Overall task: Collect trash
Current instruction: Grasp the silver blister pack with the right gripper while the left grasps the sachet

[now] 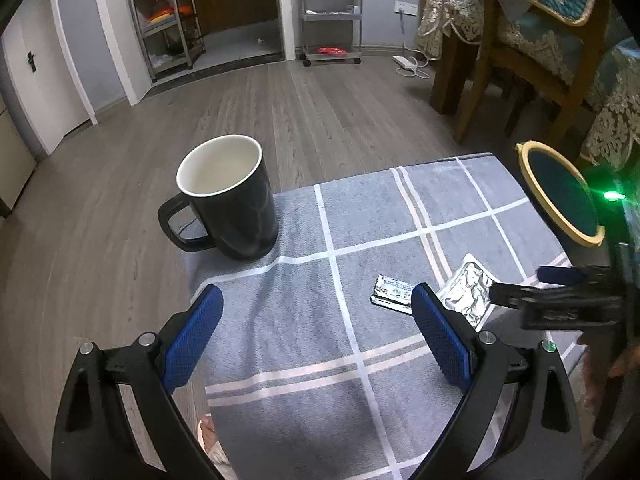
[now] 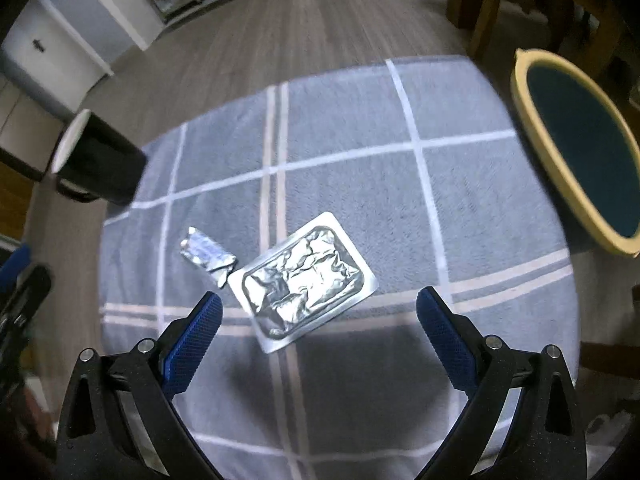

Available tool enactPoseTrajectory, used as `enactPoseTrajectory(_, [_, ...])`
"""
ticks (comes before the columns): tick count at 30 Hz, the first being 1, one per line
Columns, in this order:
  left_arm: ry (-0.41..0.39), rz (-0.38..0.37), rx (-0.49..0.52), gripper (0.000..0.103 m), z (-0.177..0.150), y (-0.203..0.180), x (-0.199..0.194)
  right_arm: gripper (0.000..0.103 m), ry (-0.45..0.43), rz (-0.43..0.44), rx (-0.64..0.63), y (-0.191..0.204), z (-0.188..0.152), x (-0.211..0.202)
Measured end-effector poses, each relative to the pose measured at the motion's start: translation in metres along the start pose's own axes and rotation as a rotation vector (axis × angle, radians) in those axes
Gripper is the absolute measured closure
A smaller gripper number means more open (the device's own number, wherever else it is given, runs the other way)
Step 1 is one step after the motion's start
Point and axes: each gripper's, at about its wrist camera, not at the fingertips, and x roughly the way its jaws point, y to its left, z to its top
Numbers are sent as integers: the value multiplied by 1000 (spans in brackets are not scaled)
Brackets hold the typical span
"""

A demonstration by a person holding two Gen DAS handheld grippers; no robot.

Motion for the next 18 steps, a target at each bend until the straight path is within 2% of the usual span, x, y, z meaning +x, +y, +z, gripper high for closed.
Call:
enactPoseTrajectory(9, [-6,-44,-31,10,4,3,-2,6,-5,20,243,-12,3,34])
enactPoseTrajectory(11, [-6,-52,-39,10,5,4,-2,5,-22,-5,264,-6,3,37])
enactPoseTrajectory(13, [-1,-56,-46,10,6,4,-1,4,-26,-40,251,3,3,39])
enactPoseTrajectory(18, [18,-43,-32,10,5,2,7,4,-38,-183,98,28,1,50])
